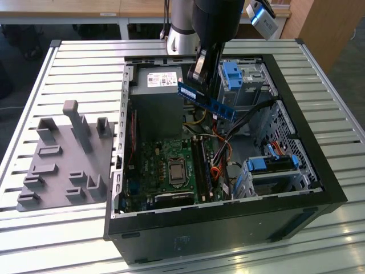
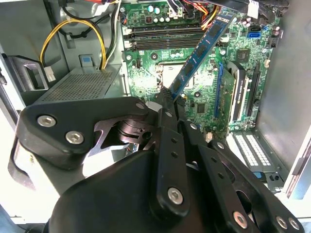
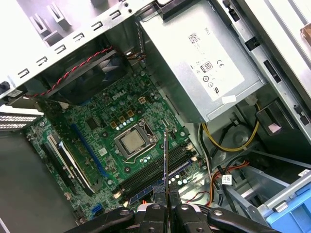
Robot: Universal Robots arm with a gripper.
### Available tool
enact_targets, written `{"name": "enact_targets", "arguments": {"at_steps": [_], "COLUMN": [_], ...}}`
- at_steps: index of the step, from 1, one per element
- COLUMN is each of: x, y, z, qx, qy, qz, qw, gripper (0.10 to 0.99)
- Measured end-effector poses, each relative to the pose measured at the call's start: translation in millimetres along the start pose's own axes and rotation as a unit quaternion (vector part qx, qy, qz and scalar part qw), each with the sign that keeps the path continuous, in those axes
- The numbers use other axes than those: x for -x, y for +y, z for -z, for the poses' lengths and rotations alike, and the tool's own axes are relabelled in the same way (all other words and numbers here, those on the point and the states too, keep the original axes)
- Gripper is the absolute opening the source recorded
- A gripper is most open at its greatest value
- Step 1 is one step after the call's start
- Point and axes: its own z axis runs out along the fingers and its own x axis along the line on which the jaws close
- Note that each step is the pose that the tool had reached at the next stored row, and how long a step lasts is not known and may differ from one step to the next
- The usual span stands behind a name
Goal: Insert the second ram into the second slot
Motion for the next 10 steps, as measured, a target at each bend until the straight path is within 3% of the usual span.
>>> {"name": "enact_targets", "arguments": {"at_steps": [10], "x": [0.0], "y": [0.0], "z": [0.0], "qx": [-0.0001], "qy": [-0.0001], "qz": [-0.003], "qw": [1.0000], "gripper": [0.137]}}
